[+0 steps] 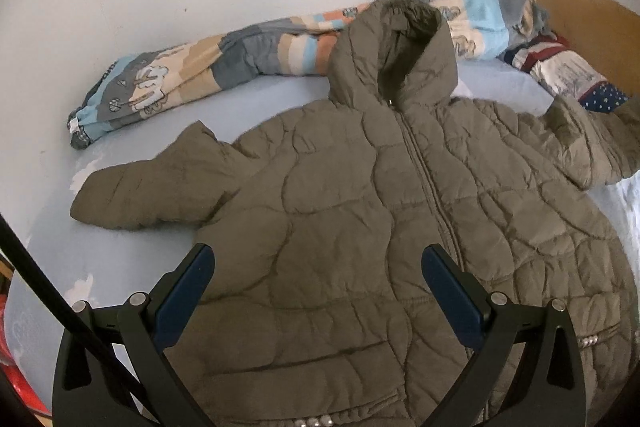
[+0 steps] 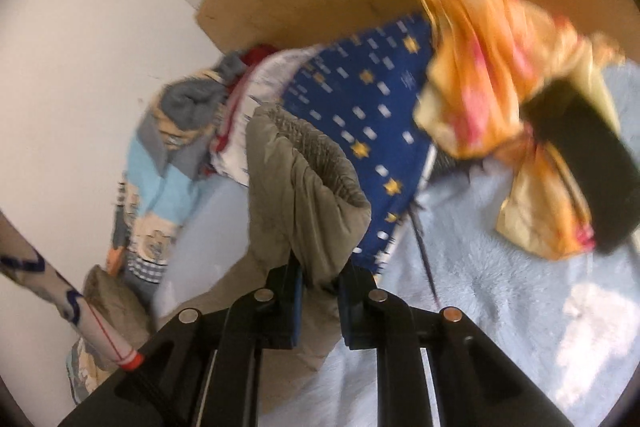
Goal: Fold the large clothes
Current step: 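Grasp the jacket sleeve cuff with the right gripper and lift it, then carry the sleeve across the jacket front with the right gripper and release, then grasp the other sleeve cuff with the left gripper, then fold the held sleeve across the jacket front with the left gripper and release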
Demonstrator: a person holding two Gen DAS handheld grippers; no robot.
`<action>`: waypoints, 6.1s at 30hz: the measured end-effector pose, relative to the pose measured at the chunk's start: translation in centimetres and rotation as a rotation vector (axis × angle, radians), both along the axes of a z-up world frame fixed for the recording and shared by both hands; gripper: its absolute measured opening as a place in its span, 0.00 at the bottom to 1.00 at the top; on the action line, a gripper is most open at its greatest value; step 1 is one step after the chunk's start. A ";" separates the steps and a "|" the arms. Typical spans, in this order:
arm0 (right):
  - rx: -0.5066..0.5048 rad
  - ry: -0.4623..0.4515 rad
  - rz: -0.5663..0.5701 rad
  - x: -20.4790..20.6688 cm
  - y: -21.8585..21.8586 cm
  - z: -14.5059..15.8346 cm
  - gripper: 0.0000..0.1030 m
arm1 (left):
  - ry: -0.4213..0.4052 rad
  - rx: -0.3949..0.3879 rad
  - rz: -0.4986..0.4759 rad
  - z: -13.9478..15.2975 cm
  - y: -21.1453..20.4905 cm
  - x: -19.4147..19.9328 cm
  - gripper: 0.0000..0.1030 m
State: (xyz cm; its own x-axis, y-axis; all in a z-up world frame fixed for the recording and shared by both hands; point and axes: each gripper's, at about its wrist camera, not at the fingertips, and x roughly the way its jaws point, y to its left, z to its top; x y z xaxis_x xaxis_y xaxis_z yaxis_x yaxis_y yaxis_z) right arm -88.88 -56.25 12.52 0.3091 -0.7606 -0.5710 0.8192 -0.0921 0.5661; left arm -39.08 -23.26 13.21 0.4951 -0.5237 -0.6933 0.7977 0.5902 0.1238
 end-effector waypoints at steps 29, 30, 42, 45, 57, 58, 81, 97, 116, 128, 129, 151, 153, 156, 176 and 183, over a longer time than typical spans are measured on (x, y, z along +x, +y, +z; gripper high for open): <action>-0.231 0.111 0.622 32.5 19.6 15.4 0.15 | 0.097 -0.153 0.126 3.8 9.1 6.3 1.00; -0.219 0.117 0.656 34.4 20.2 14.4 0.15 | 0.101 -0.154 0.128 3.8 9.3 6.4 1.00; 0.028 0.251 0.873 49.4 22.5 -3.7 0.15 | 0.127 -0.142 0.134 3.3 9.3 7.2 1.00; 0.056 0.264 0.895 50.8 22.4 -6.6 0.15 | 0.126 -0.142 0.131 3.2 9.1 7.1 1.00; -0.021 0.169 1.096 48.1 23.1 -1.7 0.68 | 0.150 -0.126 0.125 2.4 7.5 7.0 1.00; -0.038 0.176 1.065 47.4 22.7 -1.0 0.68 | 0.156 -0.122 0.125 2.3 7.3 7.0 1.00; -0.029 0.560 0.719 43.1 15.0 -3.5 0.47 | 0.171 -0.076 0.164 0.8 6.9 8.4 1.00; 0.092 0.562 1.004 53.5 24.4 -8.3 0.49 | 0.213 -0.079 0.193 1.2 8.7 10.5 1.00; -0.028 0.427 1.029 43.6 28.5 -5.3 0.55 | 0.208 -0.060 0.372 0.6 11.6 22.0 1.00; -0.031 0.397 1.063 43.5 28.6 -4.9 0.55 | 0.569 -0.340 0.681 -4.4 22.9 40.6 0.57; -0.027 0.393 1.065 43.6 28.6 -5.0 0.55 | 0.594 -0.360 0.702 -5.2 23.4 41.4 0.57; -0.001 0.393 1.024 44.2 27.6 -6.0 0.55 | 0.632 -0.697 0.721 -9.6 24.1 46.5 0.13; -0.007 0.376 0.994 43.7 27.1 -5.6 0.55 | 0.569 -0.700 0.681 -6.8 23.5 45.3 0.13; -0.028 0.356 0.949 42.7 26.6 -4.7 0.55 | 0.502 -0.707 0.608 -2.3 22.1 43.2 0.13; -0.087 0.154 0.573 30.8 20.4 0.7 0.55 | 0.305 -0.619 0.033 18.0 5.5 17.7 0.13; -0.100 0.081 0.490 26.9 19.2 2.0 0.55 | 0.356 -0.513 -0.090 15.5 -1.8 9.0 0.13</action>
